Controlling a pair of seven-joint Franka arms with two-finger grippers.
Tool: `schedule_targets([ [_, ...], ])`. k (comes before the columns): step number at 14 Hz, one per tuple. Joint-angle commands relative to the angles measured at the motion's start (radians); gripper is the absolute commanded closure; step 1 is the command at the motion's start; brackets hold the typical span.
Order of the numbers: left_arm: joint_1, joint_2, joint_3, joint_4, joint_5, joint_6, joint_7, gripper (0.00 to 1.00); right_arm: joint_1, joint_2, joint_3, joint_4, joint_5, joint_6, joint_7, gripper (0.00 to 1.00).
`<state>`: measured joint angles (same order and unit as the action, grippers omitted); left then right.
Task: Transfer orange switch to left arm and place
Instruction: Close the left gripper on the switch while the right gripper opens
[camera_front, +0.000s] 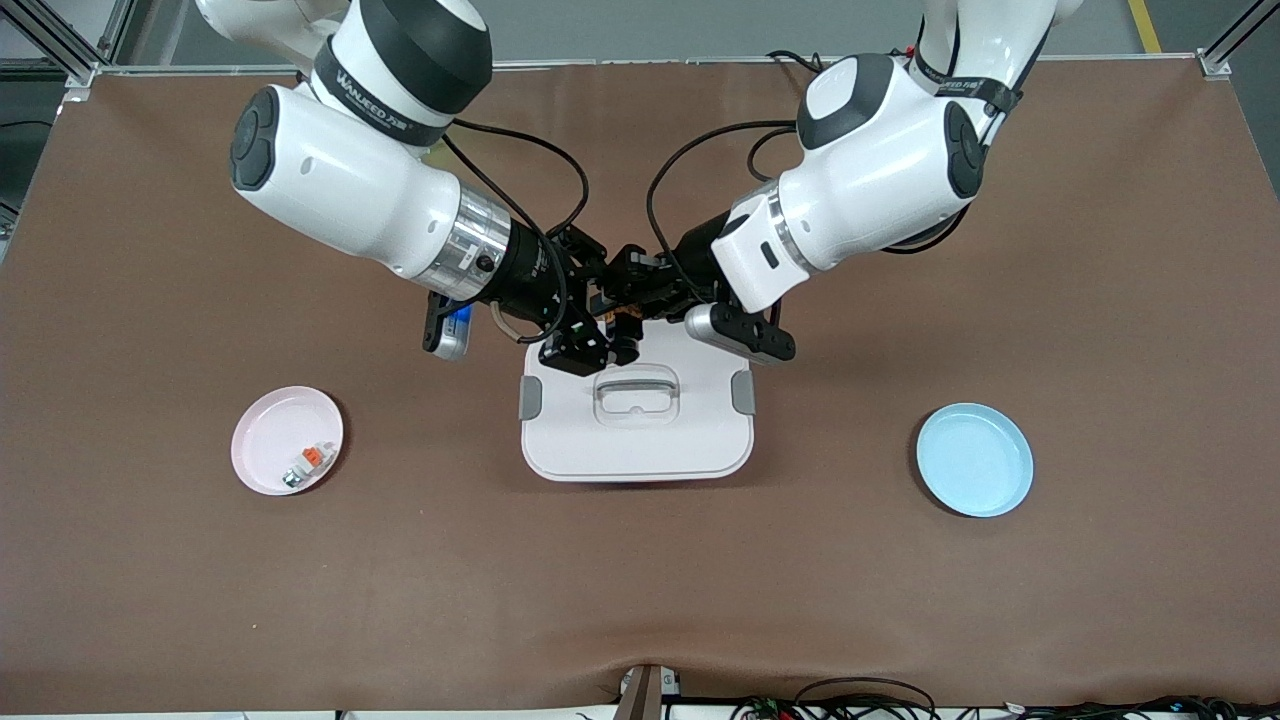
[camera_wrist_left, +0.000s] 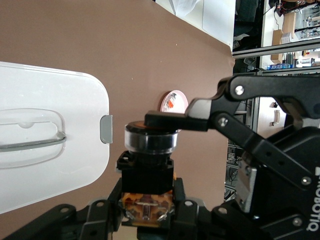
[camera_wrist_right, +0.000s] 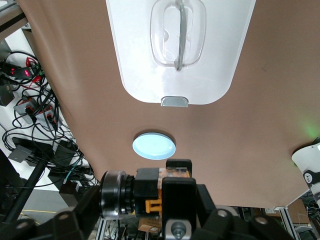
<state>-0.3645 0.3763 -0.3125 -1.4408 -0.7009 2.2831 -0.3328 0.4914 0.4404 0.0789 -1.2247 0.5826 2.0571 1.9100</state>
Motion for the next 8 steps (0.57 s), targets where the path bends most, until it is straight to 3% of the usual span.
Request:
schedule_targets([
  [1, -0.002, -0.011, 0.01, 0.01, 0.008, -0.016, -0.015, 1.0, 0.013, 0.017, -0.011, 0.031, -0.013, -0.002, -0.003, 0.0],
  [6, 0.036, -0.027, 0.01, 0.01, 0.092, -0.12, -0.037, 1.0, 0.013, 0.017, -0.011, 0.033, -0.013, -0.002, -0.009, 0.0],
  [8, 0.045, -0.039, 0.012, 0.01, 0.093, -0.158, -0.064, 1.0, -0.006, 0.015, -0.014, 0.03, -0.024, -0.015, -0.113, 0.0],
])
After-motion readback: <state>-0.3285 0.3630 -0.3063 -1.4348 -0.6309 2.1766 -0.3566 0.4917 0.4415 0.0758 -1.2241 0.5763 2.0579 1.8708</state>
